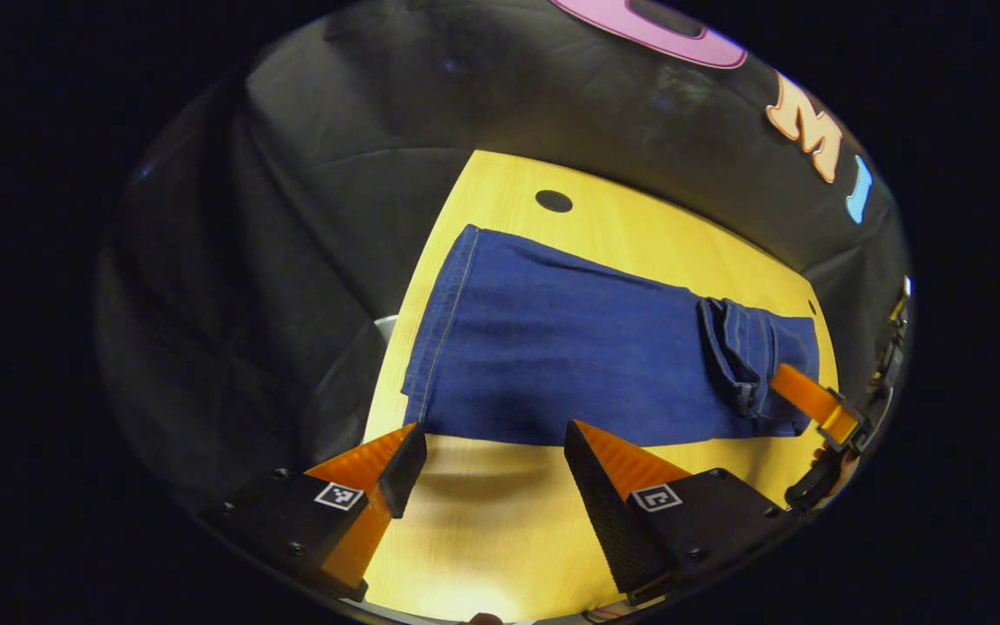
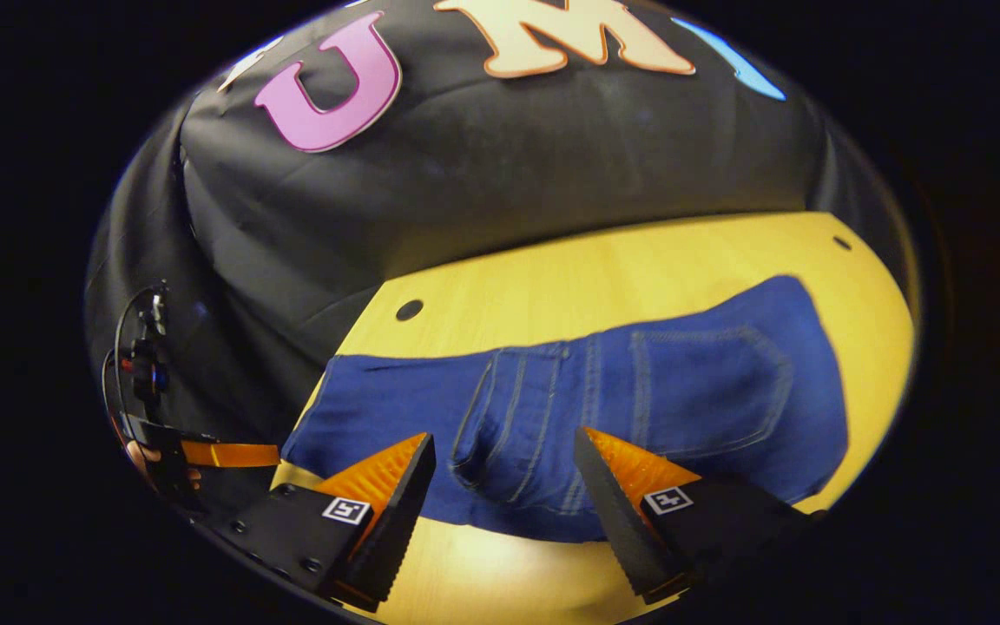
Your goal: Grasp the waist and the cuffs of the jeans and fold them to make the two legs overlap; first hold the waist and fold one-third of the jeans toward the cuffs, then hold the cuffs and fold the remaining one-third in the same direction to finish folding.
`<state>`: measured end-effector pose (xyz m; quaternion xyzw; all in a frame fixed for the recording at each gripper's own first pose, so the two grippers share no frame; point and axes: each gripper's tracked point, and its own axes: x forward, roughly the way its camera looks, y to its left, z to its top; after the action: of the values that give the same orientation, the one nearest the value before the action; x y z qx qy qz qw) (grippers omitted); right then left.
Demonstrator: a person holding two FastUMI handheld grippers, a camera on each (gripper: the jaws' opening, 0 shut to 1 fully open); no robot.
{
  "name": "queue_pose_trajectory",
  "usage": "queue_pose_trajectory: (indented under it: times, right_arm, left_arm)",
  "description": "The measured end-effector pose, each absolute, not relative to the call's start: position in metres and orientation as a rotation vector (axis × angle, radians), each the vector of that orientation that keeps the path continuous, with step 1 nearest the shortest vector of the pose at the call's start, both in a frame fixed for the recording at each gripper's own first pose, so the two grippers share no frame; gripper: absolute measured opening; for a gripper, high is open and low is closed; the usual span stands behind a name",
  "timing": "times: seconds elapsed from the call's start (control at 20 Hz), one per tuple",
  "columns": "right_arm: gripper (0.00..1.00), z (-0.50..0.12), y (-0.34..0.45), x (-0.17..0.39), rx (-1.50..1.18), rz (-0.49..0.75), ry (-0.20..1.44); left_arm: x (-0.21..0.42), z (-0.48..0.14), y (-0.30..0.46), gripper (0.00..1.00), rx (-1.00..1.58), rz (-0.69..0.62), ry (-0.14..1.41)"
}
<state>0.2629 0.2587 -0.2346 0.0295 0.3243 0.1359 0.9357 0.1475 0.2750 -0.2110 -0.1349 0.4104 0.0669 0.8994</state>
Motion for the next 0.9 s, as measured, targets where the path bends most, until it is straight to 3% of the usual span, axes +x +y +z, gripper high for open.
queue_pose_trajectory:
  times: [0.6, 0.9]
  right_arm:
    - [0.98, -0.169, 0.1, 0.223, 0.108, -0.013, 0.587]
    - [0.98, -0.151, 0.076, 0.209, 0.16, -0.052, 0.568]
  left_arm:
    - [0.164, -0.228, 0.296, 0.95, -0.156, 0.135, 0.926]
    - [0.161, -0.23, 0.299, 0.95, -0.154, 0.148, 0.97]
